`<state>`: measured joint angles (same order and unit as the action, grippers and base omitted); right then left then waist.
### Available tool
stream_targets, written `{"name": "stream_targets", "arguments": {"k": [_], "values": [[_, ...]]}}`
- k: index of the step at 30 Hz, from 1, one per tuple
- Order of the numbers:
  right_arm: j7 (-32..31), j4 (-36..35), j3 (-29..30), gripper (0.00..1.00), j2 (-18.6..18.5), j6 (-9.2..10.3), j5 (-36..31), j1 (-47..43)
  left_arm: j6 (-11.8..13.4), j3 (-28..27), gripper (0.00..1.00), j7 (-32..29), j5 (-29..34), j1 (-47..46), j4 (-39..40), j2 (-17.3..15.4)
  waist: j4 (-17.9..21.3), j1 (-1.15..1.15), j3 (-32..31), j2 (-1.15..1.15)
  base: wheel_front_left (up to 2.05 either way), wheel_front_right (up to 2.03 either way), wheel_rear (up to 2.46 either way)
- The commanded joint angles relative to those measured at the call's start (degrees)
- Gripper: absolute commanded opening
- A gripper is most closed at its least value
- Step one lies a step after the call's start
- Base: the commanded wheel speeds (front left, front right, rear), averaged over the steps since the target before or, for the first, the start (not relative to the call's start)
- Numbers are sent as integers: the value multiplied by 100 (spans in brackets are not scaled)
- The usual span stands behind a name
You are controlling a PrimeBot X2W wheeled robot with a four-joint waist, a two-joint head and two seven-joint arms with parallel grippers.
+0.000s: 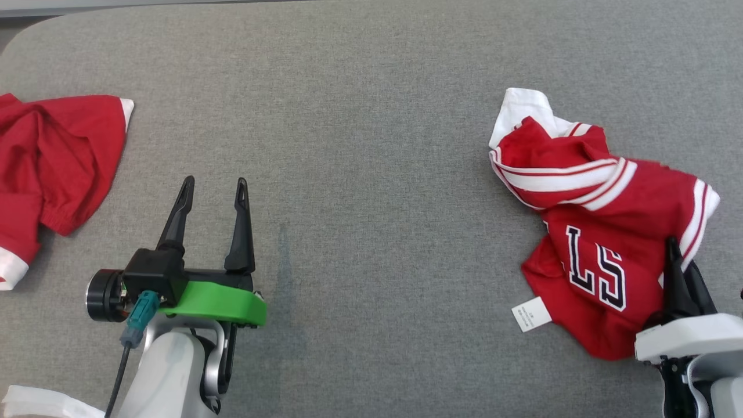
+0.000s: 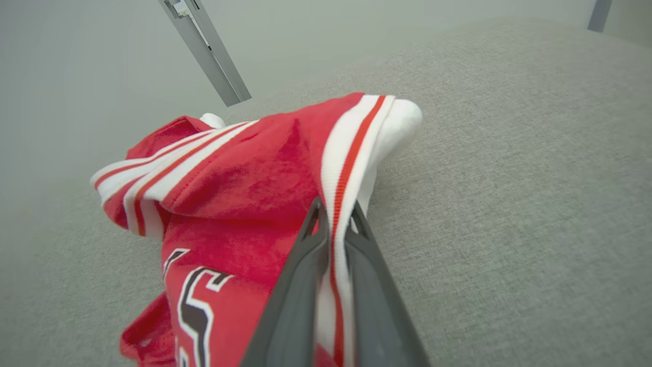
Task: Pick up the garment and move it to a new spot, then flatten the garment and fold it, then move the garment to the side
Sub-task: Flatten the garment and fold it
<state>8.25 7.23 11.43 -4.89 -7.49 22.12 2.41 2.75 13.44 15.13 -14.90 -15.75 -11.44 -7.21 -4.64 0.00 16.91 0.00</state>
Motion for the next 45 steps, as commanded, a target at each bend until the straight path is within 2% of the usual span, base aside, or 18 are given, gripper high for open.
{"name": "stream_targets", "arguments": {"k": [1, 3, 4, 5, 6, 12, 18, 28, 45], "values": [[81, 98, 127, 0, 49, 0, 103, -121, -23, -10, 100, 1, 38, 53, 10, -5, 12, 0, -12, 0, 0, 0, 0], [160, 261, 220, 0, 131, 0, 138, -236, -23, -19, 100, 1, 34, 70, 6, -4, 24, 0, -33, 0, 0, 0, 0], [206, 350, 238, 39, 157, 0, 162, -274, -29, -21, 100, 1, 30, 83, 3, -6, 32, 0, -41, 0, 0, 0, 0], [246, 398, 225, 65, 161, 0, 153, -290, -27, -29, 100, 1, 28, 92, 3, -7, 43, 0, -47, 0, 0, 0, 0], [321, 436, 211, 100, 165, 0, 96, -286, -22, -38, 100, 1, 26, 102, 0, -9, 56, 0, -61, 0, 0, 0, 0], [599, -38, 21, 100, 130, 0, -587, -122, -2, -70, 100, 1, 7, 164, -16, -24, 97, 0, -123, 0, 0, 0, 0], [399, -693, -318, 100, -78, 0, -1030, -142, 35, -106, 100, 1, 6, 281, -26, -57, 64, 0, -262, 0, 0, 0, 0], [-91, -1383, -597, 100, -99, 0, -1078, -361, 98, -121, 100, 1, -33, 554, -7, -107, -35, 0, -502, 0, 0, 0, 0], [-220, -1567, -622, 100, -93, 0, -1031, -384, 120, -6, 100, -19, -55, 516, 54, -148, -51, 0, -459, 0, 0, 0, 0]]}}
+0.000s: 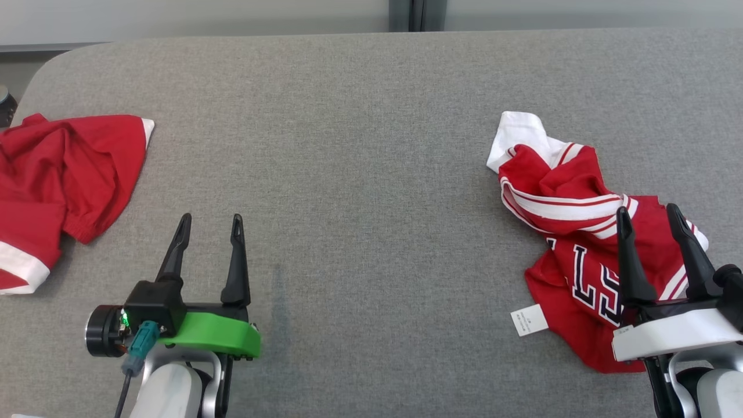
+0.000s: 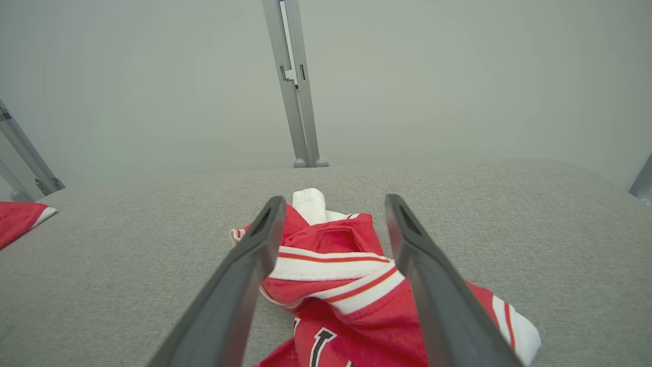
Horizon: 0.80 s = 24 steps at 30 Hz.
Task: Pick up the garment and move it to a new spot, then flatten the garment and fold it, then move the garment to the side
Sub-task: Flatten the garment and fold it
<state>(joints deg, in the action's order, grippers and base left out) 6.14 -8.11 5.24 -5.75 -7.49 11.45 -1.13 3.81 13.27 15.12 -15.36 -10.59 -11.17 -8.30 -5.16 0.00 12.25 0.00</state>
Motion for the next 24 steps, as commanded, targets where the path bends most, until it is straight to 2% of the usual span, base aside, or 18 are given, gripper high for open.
{"name": "stream_targets", "arguments": {"k": [1, 7, 12, 16, 19, 24], "values": [[-12, -37, 1, 100, -8, 0, 37, -23, -15, 45, 100, -35, 0, -27, 35, -36, 1, 0, 15, 0, 0, 0, 0], [-50, -138, 129, 100, -27, 0, 26, 29, -338, 619, 100, -358, 79, -402, 198, 183, 54, 0, 208, 0, 0, 0, 0], [-77, -271, 264, 100, -11, 0, -14, 143, -746, 1582, 100, -783, 48, -898, 155, 451, 224, 0, 508, 0, 0, 0, 0], [-75, -329, 322, 100, 7, 0, -35, 236, -938, 2456, 100, -995, -102, -1302, -88, 522, 455, 0, 748, 0, 0, 0, 0], [-78, -389, 318, 100, 38, 0, -50, 323, -974, 3074, 100, -1025, -421, -1594, -183, 531, 650, 0, 941, 0, 0, 0, 0], [-28, -406, 341, 100, 78, 0, 2, 462, -828, 3951, 100, -1021, -870, -2161, -512, 523, 950, 0, 1309, 0, 0, 0, 0]]}}
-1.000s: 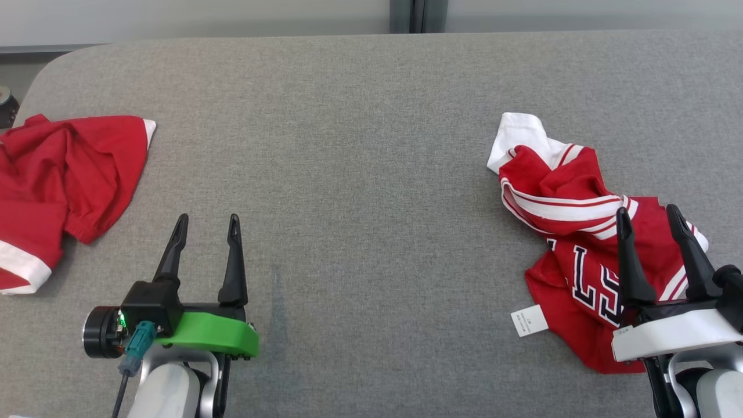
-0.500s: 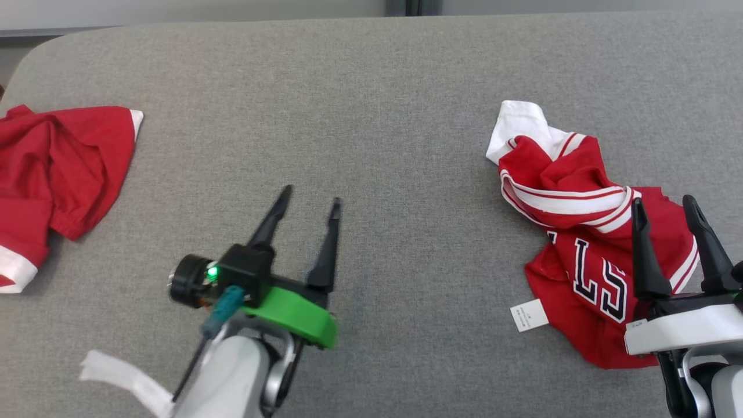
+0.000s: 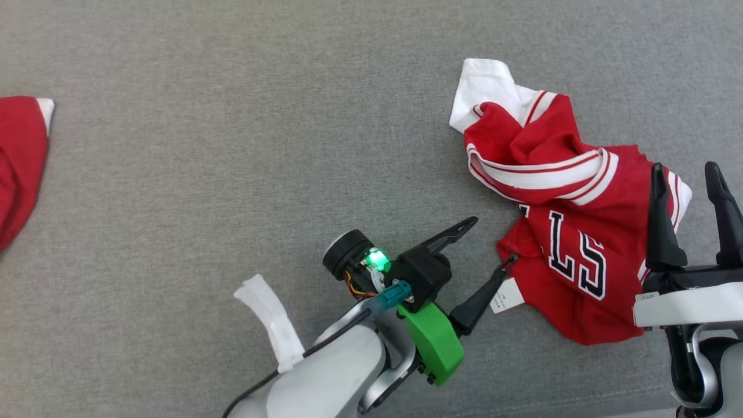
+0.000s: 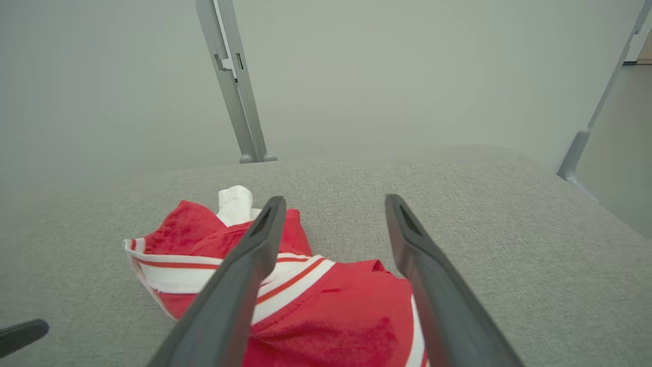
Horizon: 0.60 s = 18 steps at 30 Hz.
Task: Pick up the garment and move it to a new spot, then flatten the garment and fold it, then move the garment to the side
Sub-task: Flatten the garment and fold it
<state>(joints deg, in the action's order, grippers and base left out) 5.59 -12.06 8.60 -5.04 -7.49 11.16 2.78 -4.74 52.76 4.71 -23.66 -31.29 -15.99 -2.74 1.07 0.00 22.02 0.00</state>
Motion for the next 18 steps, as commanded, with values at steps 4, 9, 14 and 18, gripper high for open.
{"name": "stream_targets", "arguments": {"k": [4, 9, 14, 18], "values": [[85, 53, -33, 100, 47, 0, 72, 148, 145, 500, 100, 2, -377, -467, -464, -33, 516, 0, 520, 0, 0, 0, 0], [158, 145, -36, 100, 93, 0, 96, 194, 261, 942, 100, 110, -771, -808, -872, -33, 610, 0, 595, 0, 0, 0, 0], [217, 230, -49, 100, 125, 0, 104, 240, 501, 1228, 21, 192, -1233, -1059, -1290, -34, 662, 0, 569, 0, 0, 0, 0], [235, 280, -12, 100, 145, 0, 106, 240, 636, 1396, 0, 492, -1508, -1231, -1466, -36, 631, 0, 500, 0, 0, 0, 0]]}}
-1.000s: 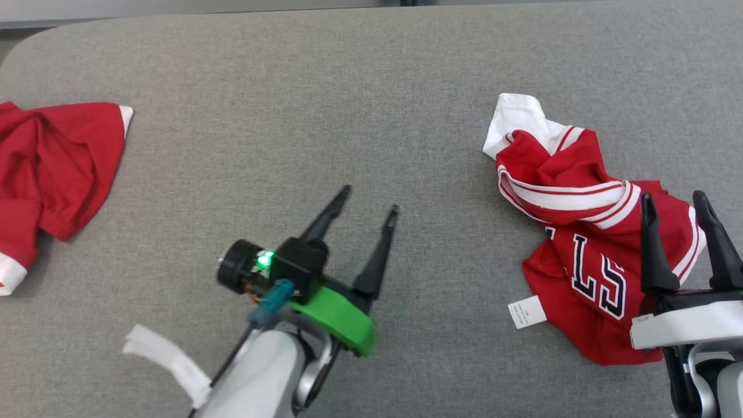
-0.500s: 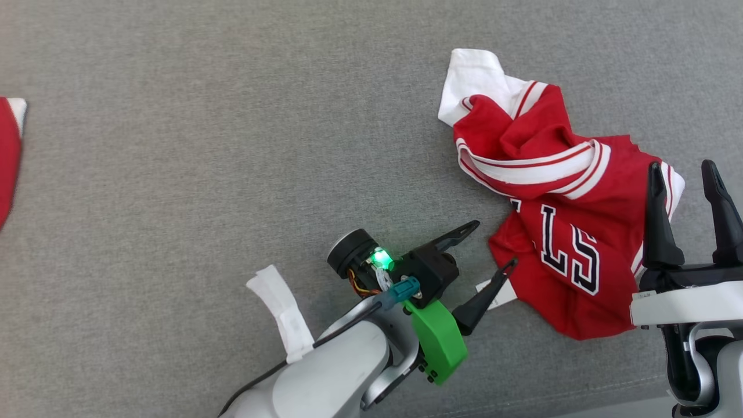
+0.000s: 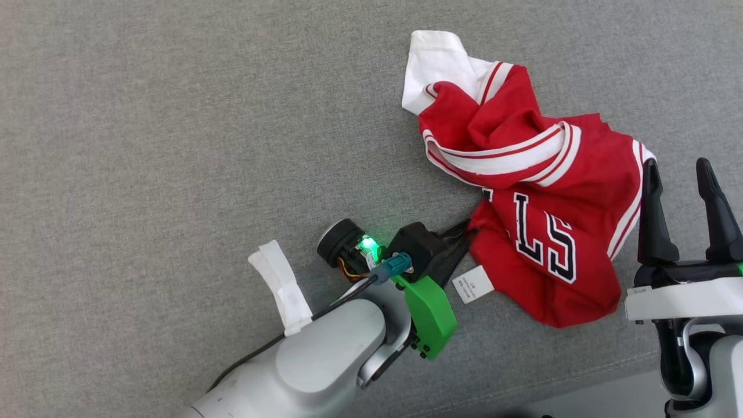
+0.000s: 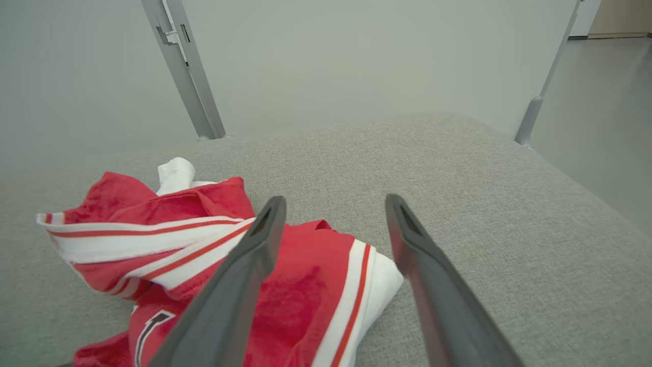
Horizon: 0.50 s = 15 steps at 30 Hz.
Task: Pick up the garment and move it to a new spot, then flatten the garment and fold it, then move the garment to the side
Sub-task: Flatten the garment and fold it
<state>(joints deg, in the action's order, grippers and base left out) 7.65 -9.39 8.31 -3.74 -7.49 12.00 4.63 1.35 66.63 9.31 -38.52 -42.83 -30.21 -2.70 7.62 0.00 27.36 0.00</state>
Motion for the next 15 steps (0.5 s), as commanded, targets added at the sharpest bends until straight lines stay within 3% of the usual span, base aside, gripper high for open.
{"name": "stream_targets", "arguments": {"k": [1, 9, 15], "values": [[38, 31, 35, 100, 16, 0, 19, 43, 55, 47, 0, 116, -98, -107, -70, -41, -48, 0, -70, 0, 0, 0, 0], [63, 161, 110, 100, 26, 0, 36, -55, 386, -70, 0, 546, -63, -142, 153, -91, -318, 0, -452, 0, 0, 0, 0], [98, 223, 226, 100, 32, 0, 67, -100, 927, -595, 0, 596, 131, 229, 1432, -784, -532, 0, -716, 0, 0, 0, 0]]}}
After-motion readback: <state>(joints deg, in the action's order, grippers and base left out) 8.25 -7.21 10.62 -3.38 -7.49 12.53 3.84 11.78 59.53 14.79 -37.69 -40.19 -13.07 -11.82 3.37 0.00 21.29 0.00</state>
